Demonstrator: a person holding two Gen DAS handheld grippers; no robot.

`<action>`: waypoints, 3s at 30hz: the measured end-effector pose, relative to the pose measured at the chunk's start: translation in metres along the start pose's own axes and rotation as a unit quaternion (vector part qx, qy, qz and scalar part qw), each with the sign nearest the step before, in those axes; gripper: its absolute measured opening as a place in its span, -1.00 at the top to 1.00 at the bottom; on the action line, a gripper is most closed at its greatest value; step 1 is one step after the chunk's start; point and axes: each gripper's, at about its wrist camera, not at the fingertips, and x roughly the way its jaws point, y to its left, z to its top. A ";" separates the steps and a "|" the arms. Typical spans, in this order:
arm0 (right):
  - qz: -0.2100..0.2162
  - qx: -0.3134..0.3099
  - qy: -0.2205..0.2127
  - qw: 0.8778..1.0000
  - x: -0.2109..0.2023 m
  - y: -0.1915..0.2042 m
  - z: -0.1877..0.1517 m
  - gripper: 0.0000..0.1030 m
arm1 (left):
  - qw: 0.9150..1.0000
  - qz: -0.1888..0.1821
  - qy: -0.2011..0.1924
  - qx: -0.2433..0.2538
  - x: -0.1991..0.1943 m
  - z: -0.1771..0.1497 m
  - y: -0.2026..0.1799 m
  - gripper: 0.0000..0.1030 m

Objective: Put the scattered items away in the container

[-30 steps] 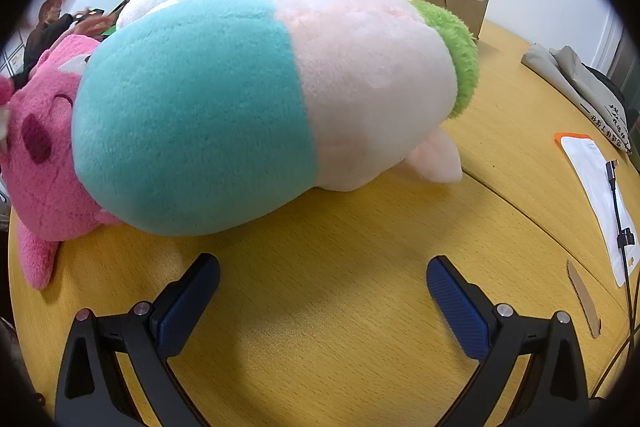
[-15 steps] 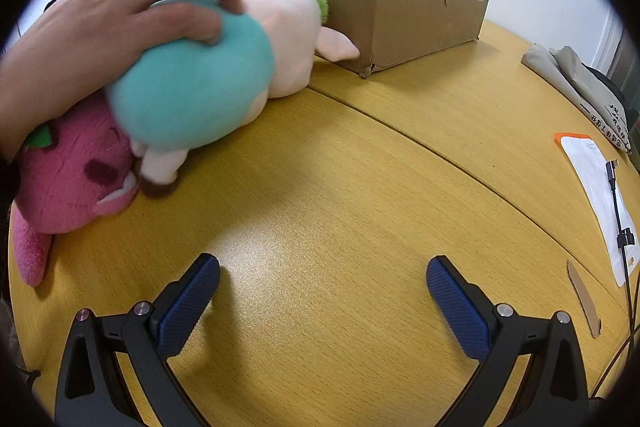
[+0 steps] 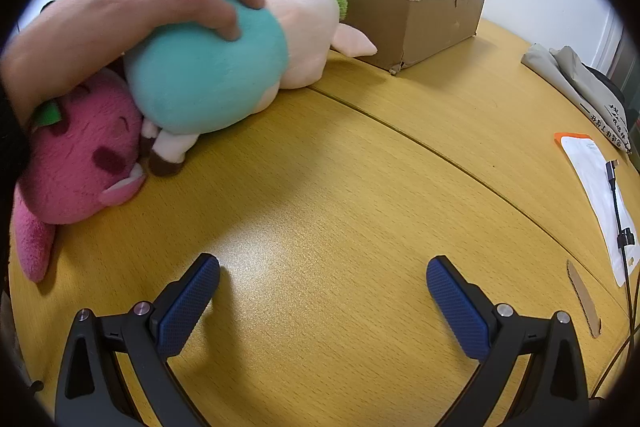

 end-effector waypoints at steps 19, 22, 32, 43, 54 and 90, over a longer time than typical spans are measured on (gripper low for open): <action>0.000 0.000 0.000 1.000 0.000 -0.001 0.000 -1.00 | 1.000 0.000 0.000 -0.001 0.000 0.000 0.000 -1.00; -0.005 0.007 0.000 1.000 0.001 -0.001 0.001 -1.00 | 1.000 0.000 0.000 -0.001 0.000 0.001 0.000 -1.00; -0.092 0.124 0.010 0.988 -0.016 0.046 -0.016 -0.99 | 0.995 0.059 -0.002 -0.080 -0.001 0.001 -0.010 -1.00; -0.133 0.198 -0.125 0.963 -0.110 0.163 -0.031 -0.99 | 0.970 0.138 0.026 -0.197 -0.019 -0.020 -0.051 -1.00; -0.203 0.231 -0.141 0.941 -0.115 0.220 0.032 -0.99 | 0.964 0.112 -0.120 -0.208 -0.116 -0.011 -0.189 -1.00; -0.161 0.212 -0.136 0.954 -0.086 0.246 0.050 -0.99 | 0.971 -0.027 -0.122 -0.202 -0.083 0.047 -0.253 -0.99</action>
